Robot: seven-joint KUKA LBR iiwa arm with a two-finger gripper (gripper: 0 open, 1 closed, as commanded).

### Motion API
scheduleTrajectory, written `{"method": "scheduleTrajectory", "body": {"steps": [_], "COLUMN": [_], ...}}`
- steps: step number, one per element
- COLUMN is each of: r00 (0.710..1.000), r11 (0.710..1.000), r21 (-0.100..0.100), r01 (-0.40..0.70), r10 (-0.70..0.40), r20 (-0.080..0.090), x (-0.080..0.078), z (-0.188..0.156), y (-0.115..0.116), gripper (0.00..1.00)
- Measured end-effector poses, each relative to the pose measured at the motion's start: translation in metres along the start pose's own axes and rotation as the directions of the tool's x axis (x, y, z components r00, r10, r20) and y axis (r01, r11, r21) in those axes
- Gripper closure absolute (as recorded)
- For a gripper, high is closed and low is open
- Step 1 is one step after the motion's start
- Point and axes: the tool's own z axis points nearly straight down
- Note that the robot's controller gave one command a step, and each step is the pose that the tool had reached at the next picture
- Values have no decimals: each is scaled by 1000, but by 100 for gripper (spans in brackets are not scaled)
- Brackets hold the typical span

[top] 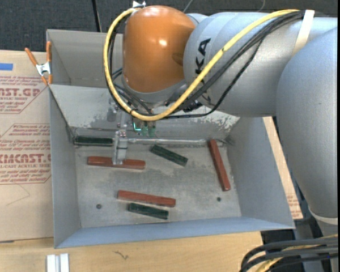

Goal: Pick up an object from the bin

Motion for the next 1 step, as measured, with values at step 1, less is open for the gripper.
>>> {"method": "scheduleTrajectory", "body": {"steps": [1], "r00": [1000], "r11": [1000], "r21": [1], "r01": [-22], "r10": [22], "r20": [0], "x": [-6], "z": [122], "y": [-14], "gripper": [0]}}
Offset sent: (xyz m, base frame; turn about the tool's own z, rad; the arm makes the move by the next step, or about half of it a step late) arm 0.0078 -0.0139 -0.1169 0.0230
